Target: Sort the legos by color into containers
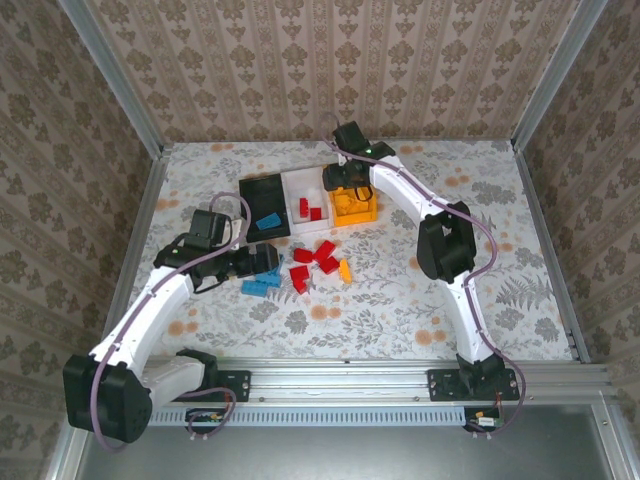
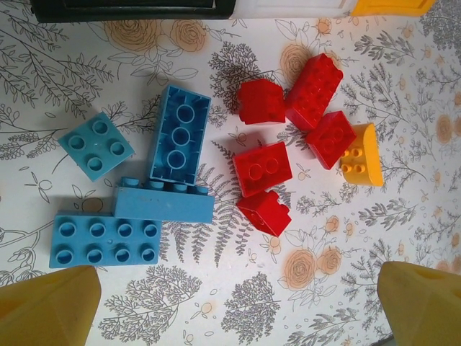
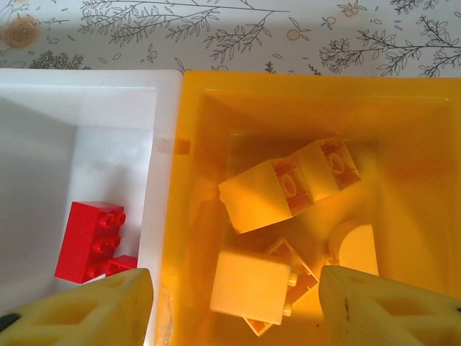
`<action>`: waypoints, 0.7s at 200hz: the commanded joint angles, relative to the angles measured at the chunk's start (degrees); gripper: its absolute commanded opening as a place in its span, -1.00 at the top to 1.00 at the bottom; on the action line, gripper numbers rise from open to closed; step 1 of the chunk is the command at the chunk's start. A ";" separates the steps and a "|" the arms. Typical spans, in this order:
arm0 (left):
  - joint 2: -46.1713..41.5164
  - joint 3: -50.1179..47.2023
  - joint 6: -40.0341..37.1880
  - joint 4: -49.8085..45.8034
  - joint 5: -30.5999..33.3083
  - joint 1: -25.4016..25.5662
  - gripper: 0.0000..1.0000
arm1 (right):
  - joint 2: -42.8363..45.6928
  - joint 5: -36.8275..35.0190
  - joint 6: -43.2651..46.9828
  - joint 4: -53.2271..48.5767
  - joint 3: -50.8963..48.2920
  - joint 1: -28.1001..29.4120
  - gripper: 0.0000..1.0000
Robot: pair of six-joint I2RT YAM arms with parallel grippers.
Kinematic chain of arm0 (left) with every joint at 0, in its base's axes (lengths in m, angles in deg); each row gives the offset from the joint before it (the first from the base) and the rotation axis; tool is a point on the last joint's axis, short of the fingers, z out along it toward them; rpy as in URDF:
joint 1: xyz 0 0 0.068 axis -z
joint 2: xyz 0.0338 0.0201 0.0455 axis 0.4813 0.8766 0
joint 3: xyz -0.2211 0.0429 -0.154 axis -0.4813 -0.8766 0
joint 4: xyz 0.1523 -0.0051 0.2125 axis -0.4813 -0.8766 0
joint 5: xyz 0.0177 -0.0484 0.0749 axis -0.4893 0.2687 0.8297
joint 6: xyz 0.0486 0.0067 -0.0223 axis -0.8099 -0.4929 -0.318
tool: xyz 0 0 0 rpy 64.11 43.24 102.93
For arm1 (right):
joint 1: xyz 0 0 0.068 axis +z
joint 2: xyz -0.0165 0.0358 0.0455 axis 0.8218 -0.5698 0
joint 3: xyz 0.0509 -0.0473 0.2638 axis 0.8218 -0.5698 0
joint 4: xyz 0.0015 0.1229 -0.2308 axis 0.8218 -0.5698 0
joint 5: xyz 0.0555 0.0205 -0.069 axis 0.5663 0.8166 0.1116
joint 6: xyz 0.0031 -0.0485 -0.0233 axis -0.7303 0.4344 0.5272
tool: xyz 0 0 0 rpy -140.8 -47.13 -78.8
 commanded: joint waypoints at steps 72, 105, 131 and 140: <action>-0.75 -1.34 0.23 -0.91 0.78 0.66 -1.00 | 8.72 1.62 -1.19 -2.08 -2.56 -0.58 -0.38; -0.78 -2.27 0.89 -1.85 3.20 2.46 -1.00 | 18.67 4.31 -4.00 2.57 -14.87 -0.49 -0.46; 0.39 -2.38 1.61 -1.30 4.64 5.95 -1.00 | 26.75 5.20 -5.62 4.50 -25.31 -0.53 -0.50; 1.39 -2.06 1.99 -0.81 4.93 7.41 -1.00 | 29.01 5.65 -5.89 4.49 -28.74 -0.53 -0.51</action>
